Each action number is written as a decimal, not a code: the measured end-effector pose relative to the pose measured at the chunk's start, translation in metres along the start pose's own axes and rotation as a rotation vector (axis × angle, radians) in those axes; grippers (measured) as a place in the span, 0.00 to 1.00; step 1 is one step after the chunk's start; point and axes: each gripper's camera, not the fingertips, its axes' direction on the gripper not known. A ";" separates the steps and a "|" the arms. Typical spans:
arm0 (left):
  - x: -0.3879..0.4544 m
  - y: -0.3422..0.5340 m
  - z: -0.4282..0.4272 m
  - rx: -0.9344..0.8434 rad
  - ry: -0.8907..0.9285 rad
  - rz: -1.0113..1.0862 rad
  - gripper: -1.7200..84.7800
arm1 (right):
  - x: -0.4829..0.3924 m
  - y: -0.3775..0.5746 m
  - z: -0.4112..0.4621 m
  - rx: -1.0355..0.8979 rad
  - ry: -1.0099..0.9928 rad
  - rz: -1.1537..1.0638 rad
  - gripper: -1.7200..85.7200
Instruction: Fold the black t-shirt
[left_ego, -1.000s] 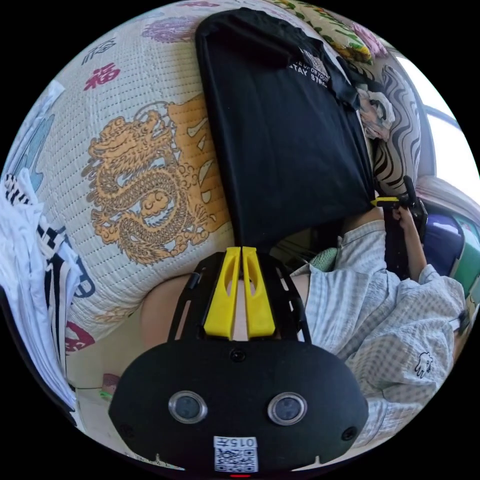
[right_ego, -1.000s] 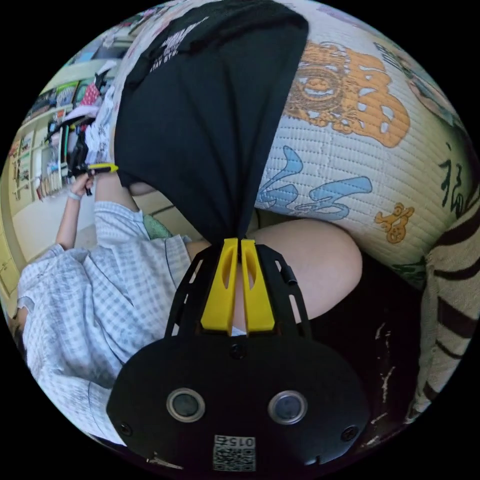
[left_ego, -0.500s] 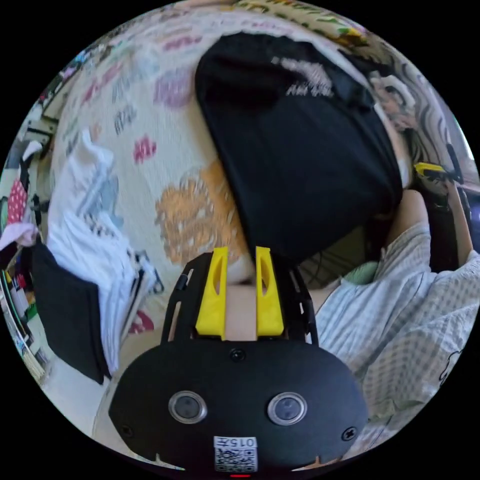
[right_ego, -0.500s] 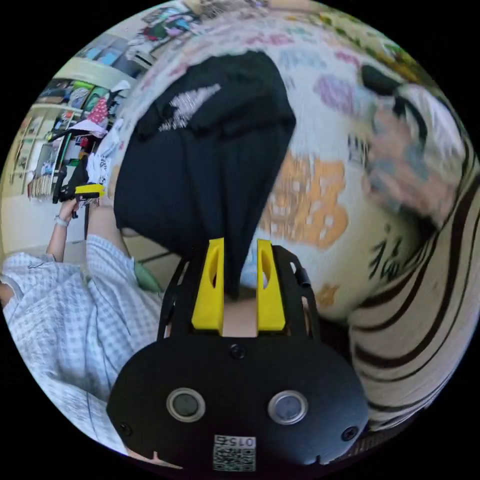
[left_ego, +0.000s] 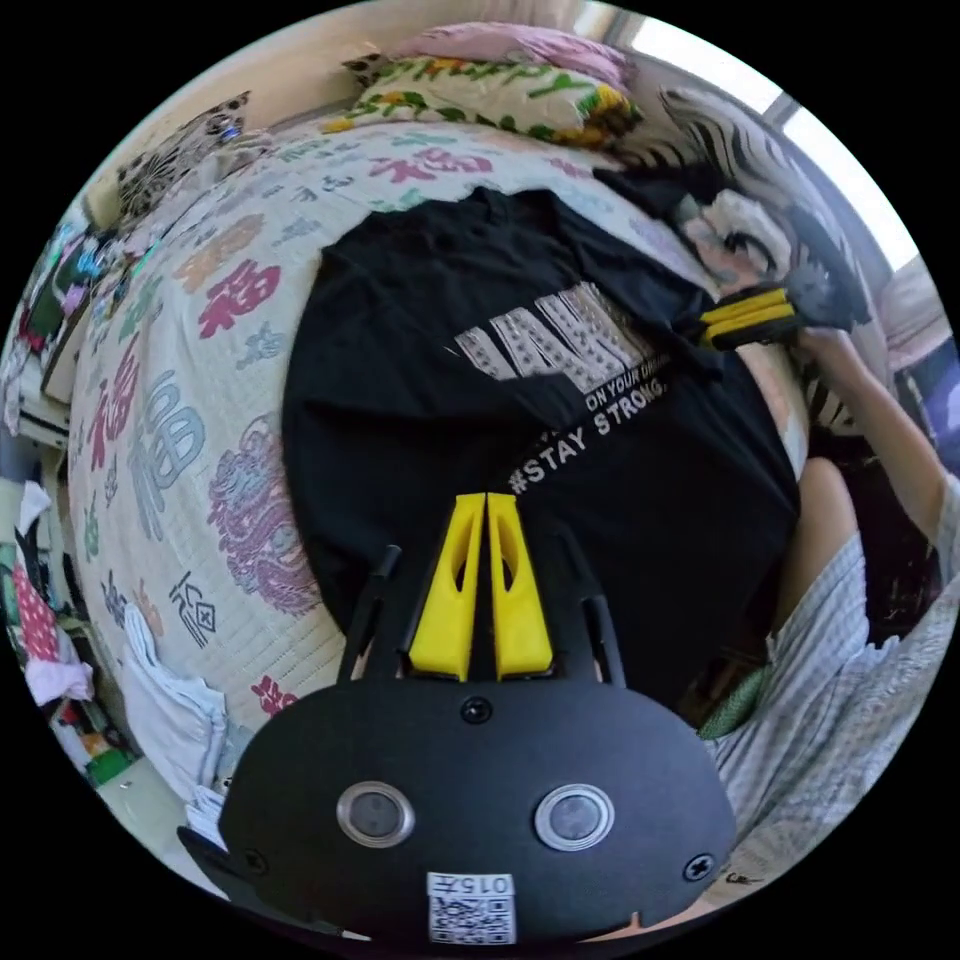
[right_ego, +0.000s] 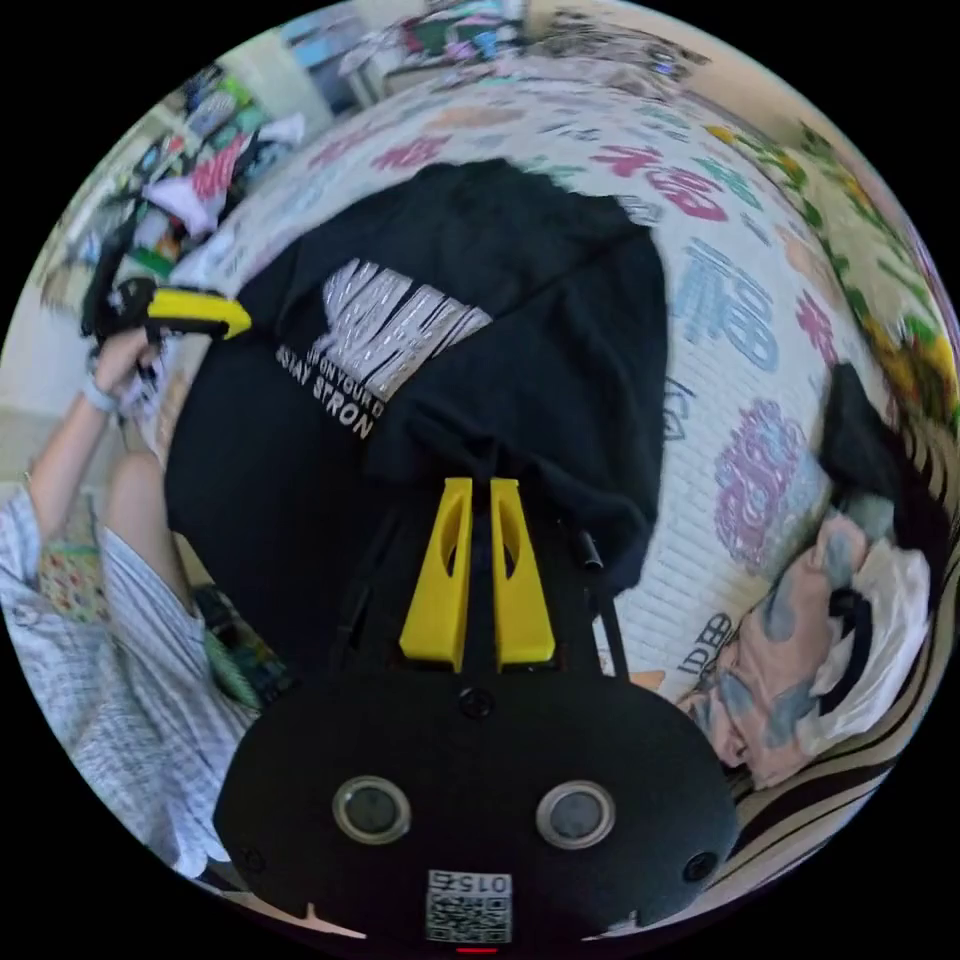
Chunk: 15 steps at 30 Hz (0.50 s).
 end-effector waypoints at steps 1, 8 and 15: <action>-0.029 0.011 -0.021 0.072 -0.005 -0.082 0.02 | 0.032 0.012 -0.021 0.074 -0.030 0.104 0.06; -0.177 0.117 -0.074 0.395 -0.116 -0.812 0.03 | 0.190 0.100 -0.069 0.224 0.053 0.776 0.09; -0.146 0.113 -0.077 0.364 -0.148 -0.603 0.09 | 0.174 0.096 -0.078 0.285 -0.003 0.580 0.10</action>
